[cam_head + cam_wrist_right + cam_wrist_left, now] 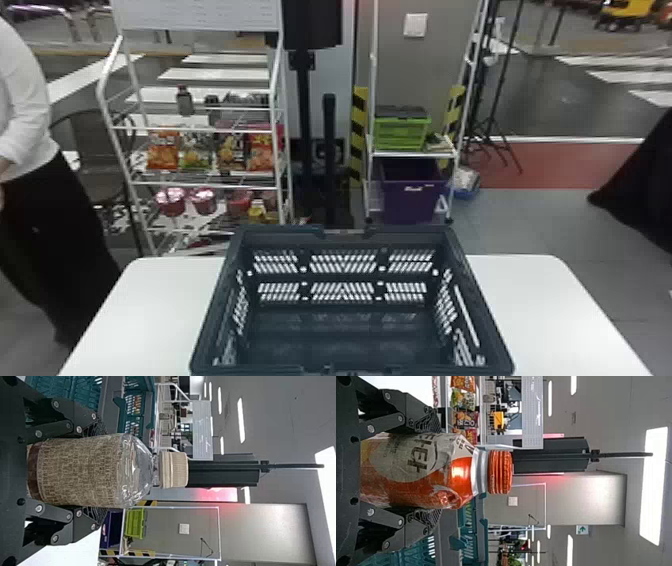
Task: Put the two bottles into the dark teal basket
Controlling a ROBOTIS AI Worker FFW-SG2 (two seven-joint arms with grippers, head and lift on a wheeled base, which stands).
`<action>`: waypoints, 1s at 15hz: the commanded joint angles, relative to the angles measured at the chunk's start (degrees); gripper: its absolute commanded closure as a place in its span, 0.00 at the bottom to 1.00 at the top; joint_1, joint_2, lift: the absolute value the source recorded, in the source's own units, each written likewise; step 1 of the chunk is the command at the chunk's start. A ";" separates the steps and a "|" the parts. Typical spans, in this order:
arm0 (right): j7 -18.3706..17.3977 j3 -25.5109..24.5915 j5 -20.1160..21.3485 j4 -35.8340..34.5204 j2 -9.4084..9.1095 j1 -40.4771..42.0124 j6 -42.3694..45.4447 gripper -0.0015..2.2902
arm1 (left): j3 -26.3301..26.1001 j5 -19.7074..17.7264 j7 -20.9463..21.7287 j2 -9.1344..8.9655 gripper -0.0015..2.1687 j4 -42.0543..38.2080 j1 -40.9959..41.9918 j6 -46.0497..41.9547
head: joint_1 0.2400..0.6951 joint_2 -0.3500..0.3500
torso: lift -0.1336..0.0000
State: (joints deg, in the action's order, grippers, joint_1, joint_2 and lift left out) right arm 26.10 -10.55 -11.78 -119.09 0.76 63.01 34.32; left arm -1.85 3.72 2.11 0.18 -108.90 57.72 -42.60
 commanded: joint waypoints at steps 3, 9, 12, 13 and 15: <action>0.00 0.00 0.18 -0.09 -0.23 -0.08 0.00 0.78 | 0.00 -0.12 0.00 -0.32 0.99 -0.09 -0.15 0.38 | 0.57 0.50 | 1.00; 0.00 0.09 0.26 -0.18 -0.76 0.00 0.00 0.78 | 0.00 -0.47 0.00 -0.32 0.99 -0.09 -0.15 0.38 | 0.57 0.50 | 1.00; -0.09 0.09 0.35 -2.29 -0.81 0.00 -0.18 0.78 | -0.09 -0.55 -0.09 -0.32 0.99 0.00 0.11 -0.15 | 0.57 0.50 | 1.00; 0.00 0.09 0.35 -3.78 -0.81 0.00 -0.53 0.78 | -0.09 -0.47 -0.17 -0.32 0.99 0.09 0.20 -0.50 | 0.57 0.50 | 1.00; -0.09 0.00 0.44 -6.68 -0.81 -0.70 -1.93 0.78 | -1.05 0.06 -1.67 -0.32 0.99 0.88 0.55 -4.19 | 0.57 0.50 | 1.00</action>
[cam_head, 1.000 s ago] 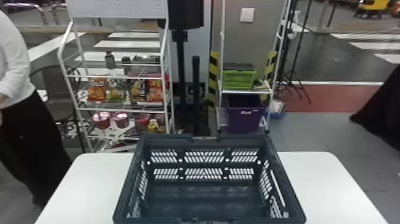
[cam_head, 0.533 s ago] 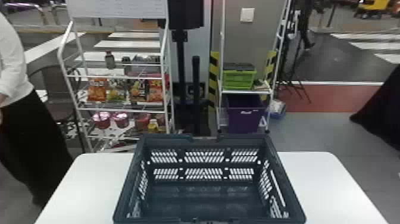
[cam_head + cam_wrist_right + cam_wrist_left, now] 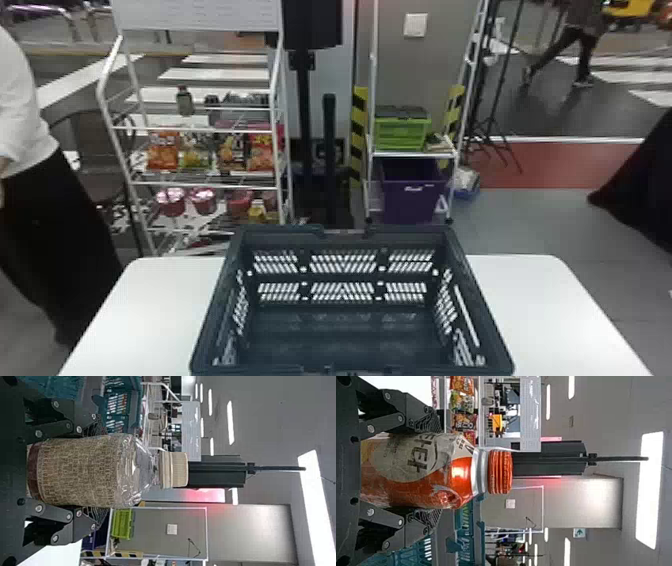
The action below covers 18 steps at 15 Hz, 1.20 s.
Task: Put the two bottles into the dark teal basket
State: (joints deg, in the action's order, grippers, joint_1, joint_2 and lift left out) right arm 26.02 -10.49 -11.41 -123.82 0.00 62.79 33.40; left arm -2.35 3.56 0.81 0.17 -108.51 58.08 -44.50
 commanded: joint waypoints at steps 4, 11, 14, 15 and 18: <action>0.00 0.21 0.51 -8.54 -0.05 -5.31 -11.92 0.78 | -2.66 0.83 -2.48 -0.32 0.99 1.02 0.11 -2.64 | 0.57 0.50 | 1.00; -7.47 11.11 11.49 -17.68 -0.05 -21.48 -43.38 0.78 | -5.21 0.04 -6.61 5.36 0.99 1.81 0.02 -2.82 | 0.57 0.50 | 1.00; -14.77 17.26 13.78 -18.56 -0.05 -32.11 -63.78 0.78 | -5.21 -1.80 -6.34 7.30 0.99 1.81 -0.42 -2.82 | 0.57 0.50 | 1.00; -17.84 19.81 14.04 -18.47 -0.05 -35.72 -70.28 0.77 | -5.21 -2.24 -6.25 7.74 0.99 1.81 -0.60 -2.82 | 0.57 0.50 | 1.00; -24.70 27.89 14.13 -17.16 3.43 -48.81 -93.31 0.78 | -5.12 -3.74 -5.64 8.53 0.99 1.98 -1.03 -2.82 | 0.57 0.50 | 1.00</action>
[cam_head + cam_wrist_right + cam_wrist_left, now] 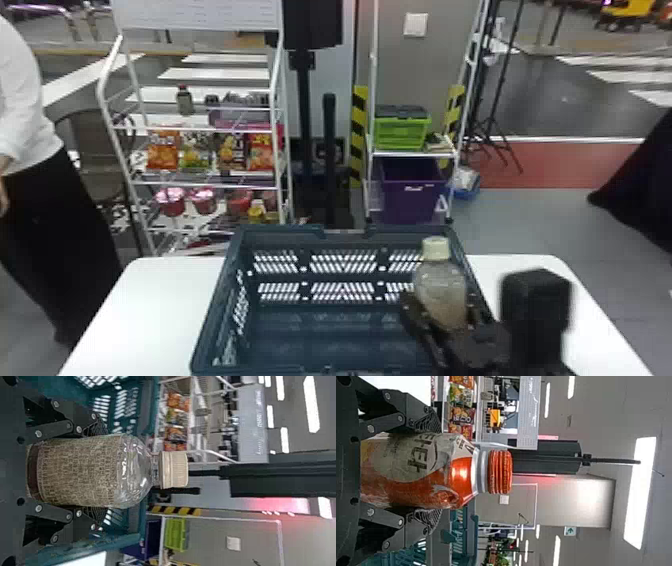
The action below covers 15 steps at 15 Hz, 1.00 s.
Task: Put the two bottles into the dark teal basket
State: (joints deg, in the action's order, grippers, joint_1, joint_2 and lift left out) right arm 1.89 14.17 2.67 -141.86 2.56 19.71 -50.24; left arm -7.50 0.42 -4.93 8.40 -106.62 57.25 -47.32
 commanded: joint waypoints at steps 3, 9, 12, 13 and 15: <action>-1.27 6.83 0.32 5.81 -1.51 -16.28 -24.08 0.77 | 0.11 -1.65 0.62 0.39 0.99 1.51 -1.00 0.00 | 0.57 0.50 | 1.00; -1.71 9.21 -1.52 23.83 -2.61 -30.61 -33.92 0.77 | 0.29 -2.97 0.97 0.47 0.99 3.26 -2.14 -0.53 | 0.57 0.50 | 1.00; -1.62 9.47 -4.25 29.72 -2.61 -33.86 -35.68 0.65 | 0.55 -3.59 0.97 0.47 0.99 3.35 -2.23 -0.53 | 0.57 0.50 | 1.00; -1.27 9.47 -4.95 30.68 -2.61 -34.56 -35.85 0.39 | 0.73 -3.94 0.89 0.47 0.99 3.44 -2.31 -0.53 | 0.57 0.50 | 1.00; -1.09 9.65 -5.22 31.21 -2.61 -35.18 -36.20 0.00 | 0.73 -4.11 0.89 0.39 0.99 3.62 -2.49 -0.53 | 0.57 0.50 | 1.00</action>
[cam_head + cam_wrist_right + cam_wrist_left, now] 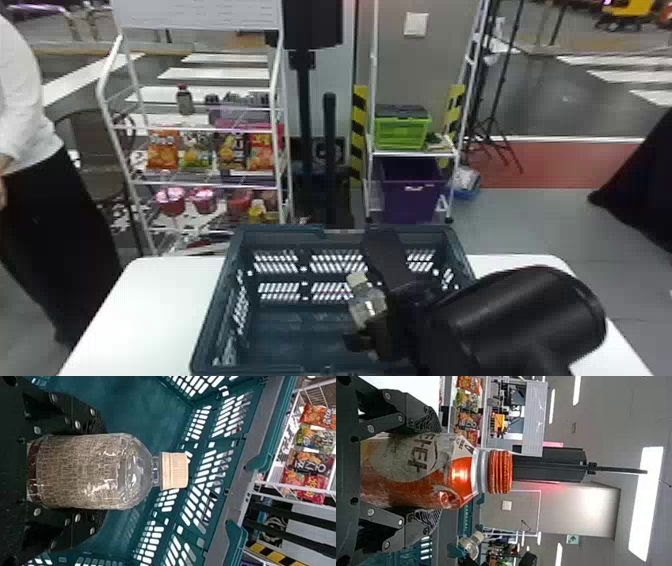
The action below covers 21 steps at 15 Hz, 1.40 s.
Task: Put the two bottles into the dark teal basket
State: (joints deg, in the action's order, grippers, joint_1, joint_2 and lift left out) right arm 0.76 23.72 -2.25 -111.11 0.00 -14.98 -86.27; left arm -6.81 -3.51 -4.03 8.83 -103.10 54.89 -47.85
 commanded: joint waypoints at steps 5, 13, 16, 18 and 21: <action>0.65 -0.34 0.32 -5.16 -0.05 3.12 7.91 0.01 | 0.04 -0.45 -0.01 -0.13 0.99 -0.09 -0.49 0.00 | 0.57 0.50 | 1.00; 1.09 -9.57 1.55 -20.81 8.70 31.59 55.20 0.01 | -0.22 -0.27 -0.10 -0.04 0.99 -2.11 -0.66 1.58 | 0.57 0.50 | 1.00; 1.26 -15.63 0.76 -26.00 9.14 46.54 66.62 0.02 | -0.22 -0.18 -0.19 -0.04 0.99 -3.52 -0.57 2.63 | 0.57 0.50 | 1.00; 1.70 -18.00 0.58 -26.96 9.23 56.29 77.34 0.02 | -0.22 -0.09 -0.45 -0.13 0.99 -3.96 -0.40 3.16 | 0.57 0.50 | 1.00; 4.16 -21.17 -2.41 -20.28 8.79 67.89 103.89 0.02 | -0.31 0.08 -0.63 -0.22 0.99 -4.75 0.04 3.16 | 0.57 0.50 | 1.00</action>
State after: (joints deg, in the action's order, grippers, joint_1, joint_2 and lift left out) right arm 4.40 3.80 -3.57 -134.82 9.07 48.08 5.54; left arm -7.11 -3.51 -4.64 8.63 -107.43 54.71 -44.70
